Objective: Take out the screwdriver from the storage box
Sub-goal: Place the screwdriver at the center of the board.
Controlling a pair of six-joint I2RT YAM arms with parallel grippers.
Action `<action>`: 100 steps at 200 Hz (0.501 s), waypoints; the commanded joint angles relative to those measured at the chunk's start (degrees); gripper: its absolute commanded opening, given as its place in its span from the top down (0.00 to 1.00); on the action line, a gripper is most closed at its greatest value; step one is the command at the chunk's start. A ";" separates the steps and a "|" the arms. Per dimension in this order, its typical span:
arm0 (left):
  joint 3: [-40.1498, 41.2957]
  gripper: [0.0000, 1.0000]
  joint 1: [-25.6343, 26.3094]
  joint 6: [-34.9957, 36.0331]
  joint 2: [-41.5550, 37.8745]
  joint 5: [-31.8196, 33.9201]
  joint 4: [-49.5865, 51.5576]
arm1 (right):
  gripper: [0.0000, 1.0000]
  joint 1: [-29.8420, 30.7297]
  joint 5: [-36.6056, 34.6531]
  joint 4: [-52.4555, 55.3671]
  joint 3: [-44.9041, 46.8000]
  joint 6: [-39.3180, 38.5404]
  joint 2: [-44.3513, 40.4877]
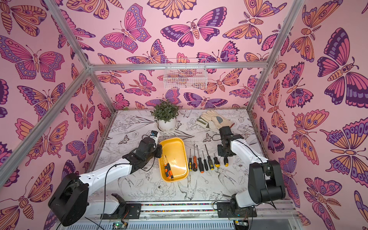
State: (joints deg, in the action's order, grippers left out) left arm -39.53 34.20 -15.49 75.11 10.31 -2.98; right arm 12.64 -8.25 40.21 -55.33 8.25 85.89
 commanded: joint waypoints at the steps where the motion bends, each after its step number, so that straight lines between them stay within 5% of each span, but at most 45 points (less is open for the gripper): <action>1: 1.42 1.00 0.24 1.55 -0.33 2.53 1.33 | 1.00 -0.84 1.84 -1.39 -1.27 -0.96 1.63; 100: 1.91 1.00 0.25 1.69 -0.56 2.92 1.40 | 1.00 -1.56 4.82 -3.29 -0.64 -1.57 7.47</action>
State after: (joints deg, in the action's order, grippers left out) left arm -39.38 34.20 -15.49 75.00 10.52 -2.98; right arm 11.62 -4.78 37.15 -55.33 7.29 92.62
